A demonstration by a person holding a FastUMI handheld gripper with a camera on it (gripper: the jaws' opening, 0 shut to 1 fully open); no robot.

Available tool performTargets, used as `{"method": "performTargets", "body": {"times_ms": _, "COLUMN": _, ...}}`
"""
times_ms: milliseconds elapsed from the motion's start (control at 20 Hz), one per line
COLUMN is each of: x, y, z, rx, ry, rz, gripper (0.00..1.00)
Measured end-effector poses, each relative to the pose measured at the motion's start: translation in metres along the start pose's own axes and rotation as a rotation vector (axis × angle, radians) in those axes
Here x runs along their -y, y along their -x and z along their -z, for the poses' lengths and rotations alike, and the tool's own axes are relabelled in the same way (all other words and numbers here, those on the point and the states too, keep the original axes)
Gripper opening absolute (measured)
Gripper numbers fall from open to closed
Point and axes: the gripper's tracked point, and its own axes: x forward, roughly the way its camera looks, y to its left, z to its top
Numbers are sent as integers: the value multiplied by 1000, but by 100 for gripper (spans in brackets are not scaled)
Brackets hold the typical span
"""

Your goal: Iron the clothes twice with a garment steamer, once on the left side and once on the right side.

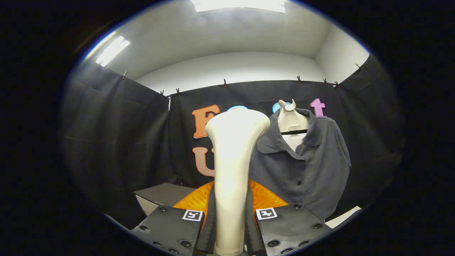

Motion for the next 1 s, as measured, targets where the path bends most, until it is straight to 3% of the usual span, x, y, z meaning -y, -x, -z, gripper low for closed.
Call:
{"method": "performTargets", "body": {"times_ms": 550, "x": 89, "y": -42, "z": 71, "rx": -71, "ry": 3, "rz": 90, "gripper": 41}}
{"method": "performTargets", "body": {"times_ms": 1000, "x": 101, "y": -88, "z": 109, "rx": -114, "ry": -40, "rz": 46, "gripper": 40}}
